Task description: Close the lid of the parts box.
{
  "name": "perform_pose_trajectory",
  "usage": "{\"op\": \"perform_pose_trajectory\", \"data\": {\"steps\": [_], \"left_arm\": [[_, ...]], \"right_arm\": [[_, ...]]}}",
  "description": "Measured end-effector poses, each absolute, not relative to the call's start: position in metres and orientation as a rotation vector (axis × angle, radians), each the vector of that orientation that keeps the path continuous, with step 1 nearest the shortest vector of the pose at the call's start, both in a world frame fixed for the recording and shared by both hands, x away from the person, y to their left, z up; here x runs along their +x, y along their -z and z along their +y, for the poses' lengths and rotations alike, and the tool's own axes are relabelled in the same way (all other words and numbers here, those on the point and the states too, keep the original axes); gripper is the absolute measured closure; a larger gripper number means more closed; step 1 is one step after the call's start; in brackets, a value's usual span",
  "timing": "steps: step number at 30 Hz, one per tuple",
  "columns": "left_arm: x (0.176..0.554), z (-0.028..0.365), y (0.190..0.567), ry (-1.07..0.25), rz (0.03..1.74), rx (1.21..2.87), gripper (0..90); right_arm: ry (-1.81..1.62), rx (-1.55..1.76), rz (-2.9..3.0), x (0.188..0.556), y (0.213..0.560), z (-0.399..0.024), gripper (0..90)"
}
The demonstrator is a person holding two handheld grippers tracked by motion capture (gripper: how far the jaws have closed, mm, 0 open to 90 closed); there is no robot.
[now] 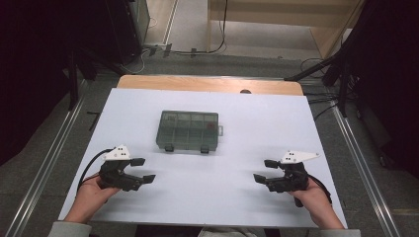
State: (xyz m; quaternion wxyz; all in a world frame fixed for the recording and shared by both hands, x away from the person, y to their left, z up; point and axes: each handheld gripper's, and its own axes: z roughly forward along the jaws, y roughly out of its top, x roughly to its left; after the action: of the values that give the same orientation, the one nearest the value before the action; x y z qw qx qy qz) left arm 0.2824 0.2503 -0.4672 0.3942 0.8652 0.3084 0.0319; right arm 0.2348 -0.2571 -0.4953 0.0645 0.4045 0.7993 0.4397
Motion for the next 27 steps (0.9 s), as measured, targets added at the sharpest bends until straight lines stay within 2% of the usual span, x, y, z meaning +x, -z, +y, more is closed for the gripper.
{"op": "perform_pose_trajectory", "data": {"steps": [27], "left_arm": [[0.2815, 0.2488, 0.4683, -0.086, 0.782, 2.214, 23.5]], "right_arm": [[-1.296, 1.205, 2.434, 0.2343, 0.4964, -0.2555, 26.7]]}}
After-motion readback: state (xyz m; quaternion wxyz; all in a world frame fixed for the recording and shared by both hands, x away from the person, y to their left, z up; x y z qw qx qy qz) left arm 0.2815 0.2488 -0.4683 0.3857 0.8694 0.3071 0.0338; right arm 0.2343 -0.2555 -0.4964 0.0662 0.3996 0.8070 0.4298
